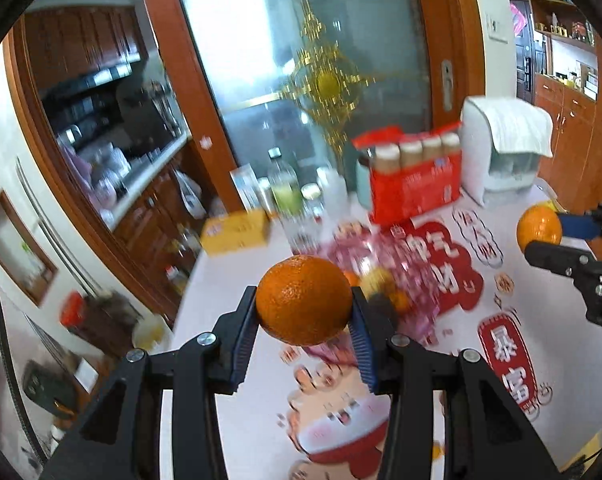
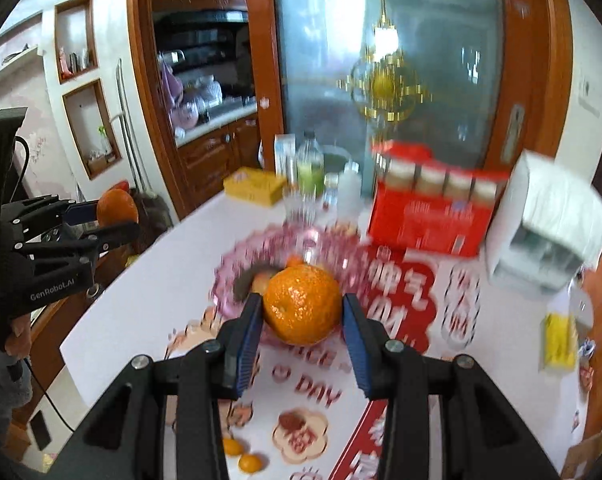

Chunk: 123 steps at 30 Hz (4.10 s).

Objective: Organize fruits
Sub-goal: 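Lift and carry both mandarins with both tools over the pink bowl, then open both tools to release the mandarins into the bowl, then withdraw both tools from the bowl toward the remaining loose fruit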

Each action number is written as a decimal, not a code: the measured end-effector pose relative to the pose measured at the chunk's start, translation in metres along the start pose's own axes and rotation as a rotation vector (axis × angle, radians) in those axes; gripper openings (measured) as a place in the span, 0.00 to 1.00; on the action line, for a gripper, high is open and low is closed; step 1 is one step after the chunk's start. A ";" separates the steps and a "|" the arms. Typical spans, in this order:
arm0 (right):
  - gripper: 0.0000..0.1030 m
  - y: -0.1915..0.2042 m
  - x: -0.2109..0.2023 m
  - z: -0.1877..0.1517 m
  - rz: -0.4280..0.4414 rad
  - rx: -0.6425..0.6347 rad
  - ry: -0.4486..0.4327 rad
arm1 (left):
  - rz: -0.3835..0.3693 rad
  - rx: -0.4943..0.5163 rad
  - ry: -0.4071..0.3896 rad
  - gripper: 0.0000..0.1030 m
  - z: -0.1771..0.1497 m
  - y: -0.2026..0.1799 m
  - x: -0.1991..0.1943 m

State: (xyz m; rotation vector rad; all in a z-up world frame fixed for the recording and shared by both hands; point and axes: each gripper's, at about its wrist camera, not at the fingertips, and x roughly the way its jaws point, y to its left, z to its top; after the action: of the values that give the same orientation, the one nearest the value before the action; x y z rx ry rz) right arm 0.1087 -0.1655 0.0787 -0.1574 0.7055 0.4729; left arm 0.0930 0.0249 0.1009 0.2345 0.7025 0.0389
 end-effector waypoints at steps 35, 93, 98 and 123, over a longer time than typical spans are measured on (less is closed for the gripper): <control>0.39 -0.051 0.268 -0.015 -0.065 0.111 0.333 | -0.103 0.009 0.386 0.41 -0.019 -0.026 0.318; 0.50 -0.014 0.160 -0.003 -0.009 0.074 0.214 | -0.019 0.000 0.253 0.85 -0.019 -0.002 0.170; 0.50 -0.008 0.137 -0.005 -0.003 0.060 0.191 | -0.022 -0.023 0.237 0.88 -0.022 0.001 0.145; 0.57 -0.001 0.057 -0.050 0.016 0.034 0.135 | -0.040 -0.086 0.170 0.88 -0.055 -0.013 0.059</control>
State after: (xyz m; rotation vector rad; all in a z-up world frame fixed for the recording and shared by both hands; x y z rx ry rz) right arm 0.1170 -0.1602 0.0038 -0.1531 0.8472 0.4688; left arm 0.1021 0.0300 0.0198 0.1351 0.8728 0.0509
